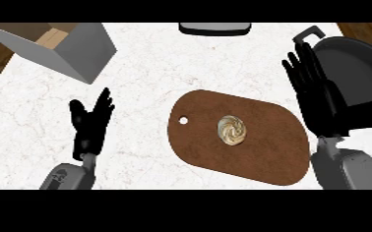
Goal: Pick the cupcake from the cutting board and place it in the pot
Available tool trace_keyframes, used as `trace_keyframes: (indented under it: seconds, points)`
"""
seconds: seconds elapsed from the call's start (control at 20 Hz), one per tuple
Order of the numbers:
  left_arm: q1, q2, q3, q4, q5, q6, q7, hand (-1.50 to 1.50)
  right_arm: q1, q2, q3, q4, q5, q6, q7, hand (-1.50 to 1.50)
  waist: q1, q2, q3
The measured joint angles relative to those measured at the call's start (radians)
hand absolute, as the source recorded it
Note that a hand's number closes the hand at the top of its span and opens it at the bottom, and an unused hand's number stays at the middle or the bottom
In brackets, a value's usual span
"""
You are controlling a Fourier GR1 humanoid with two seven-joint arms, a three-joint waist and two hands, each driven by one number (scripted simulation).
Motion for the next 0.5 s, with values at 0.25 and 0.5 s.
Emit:
trace_keyframes:
  seconds: [0.25,0.5]
  points:
    - [-0.005,0.017,0.03,-0.065,-0.014,-0.003,-0.104,0.0,0.013,-0.089,-0.045,-0.138,0.114,0.023,-0.177,1.5,-0.027,-0.02,0.017]
    - [0.012,0.028,0.051,-0.137,-0.026,-0.004,-0.205,0.0,0.144,-0.178,-0.169,-0.157,0.336,-0.124,-0.303,-1.5,-0.075,-0.028,0.019]
